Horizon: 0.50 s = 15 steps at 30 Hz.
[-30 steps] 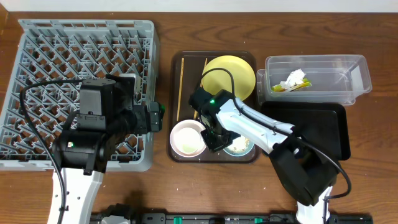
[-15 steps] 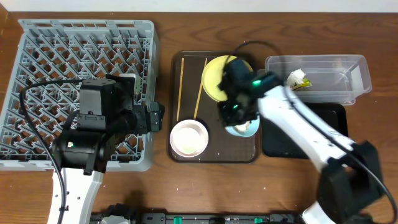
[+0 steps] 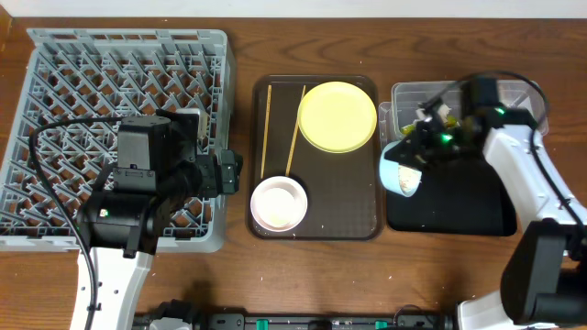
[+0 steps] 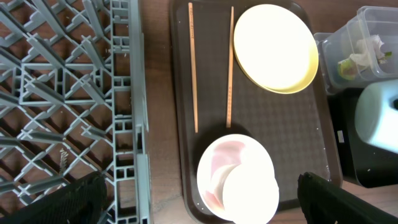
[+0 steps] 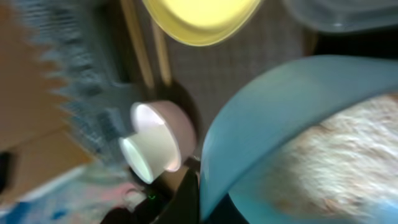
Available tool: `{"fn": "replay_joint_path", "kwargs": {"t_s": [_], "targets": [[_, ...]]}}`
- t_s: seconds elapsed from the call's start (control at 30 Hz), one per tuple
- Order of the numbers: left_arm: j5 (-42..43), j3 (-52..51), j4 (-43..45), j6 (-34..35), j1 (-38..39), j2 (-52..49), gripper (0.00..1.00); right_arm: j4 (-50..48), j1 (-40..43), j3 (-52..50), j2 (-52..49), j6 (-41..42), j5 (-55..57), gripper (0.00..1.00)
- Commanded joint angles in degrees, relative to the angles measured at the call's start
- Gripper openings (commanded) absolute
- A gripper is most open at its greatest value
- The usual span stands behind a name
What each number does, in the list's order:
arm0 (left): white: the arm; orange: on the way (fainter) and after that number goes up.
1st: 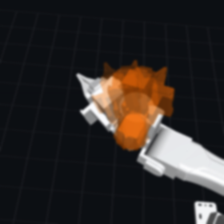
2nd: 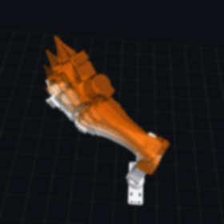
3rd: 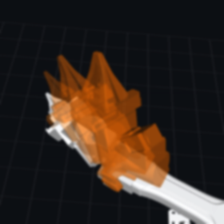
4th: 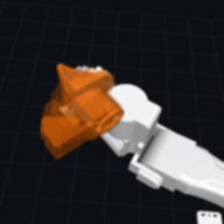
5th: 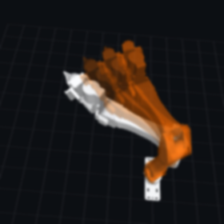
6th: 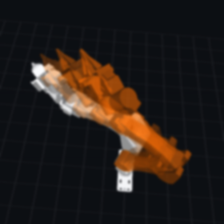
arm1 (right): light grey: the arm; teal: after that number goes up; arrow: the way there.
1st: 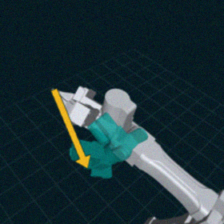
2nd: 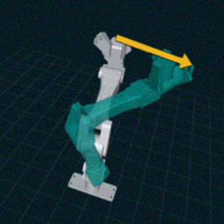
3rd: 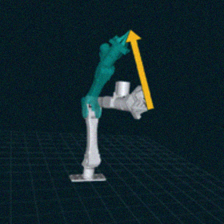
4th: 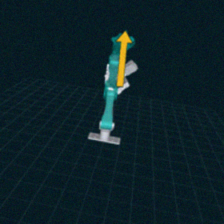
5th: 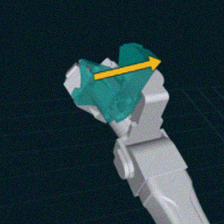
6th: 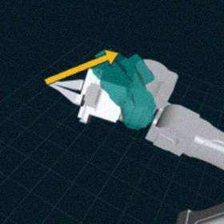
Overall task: Sort waste into correct bins and load items into the dishwasher
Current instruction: 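Tip the blue bowl over the black tray to pour out rice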
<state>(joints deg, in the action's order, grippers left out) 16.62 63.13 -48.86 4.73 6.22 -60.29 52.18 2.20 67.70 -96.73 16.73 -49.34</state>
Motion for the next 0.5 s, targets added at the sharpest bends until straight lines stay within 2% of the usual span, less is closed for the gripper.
{"fn": "replay_joint_path", "kwargs": {"t_s": [0.0,0.13,0.2,0.33,0.47], "targets": [[0.87,1.16,-0.02,0.5,0.24,0.0,0.98,-1.57,5.62,-4.09,0.61,-14.86,-22.58,0.01],[0.87,1.16,0.0,0.5,0.24,0.0,0.98,-1.42,10.51,-6.97,0.61,-24.63,-30.56,0.01],[0.87,1.16,-0.02,0.5,0.24,0.0,0.98,-1.49,12.94,-8.22,0.61,-26.99,-35.34,0.01],[0.87,1.16,0.0,0.5,0.24,0.0,0.99,-1.14,17.84,-9.51,0.61,-27.1,-35.87,0.01],[0.87,1.16,0.0,0.5,0.24,0.0,0.98,1.4,21.16,-10.25,0.61,-27.1,-31.69,0.01]]}}
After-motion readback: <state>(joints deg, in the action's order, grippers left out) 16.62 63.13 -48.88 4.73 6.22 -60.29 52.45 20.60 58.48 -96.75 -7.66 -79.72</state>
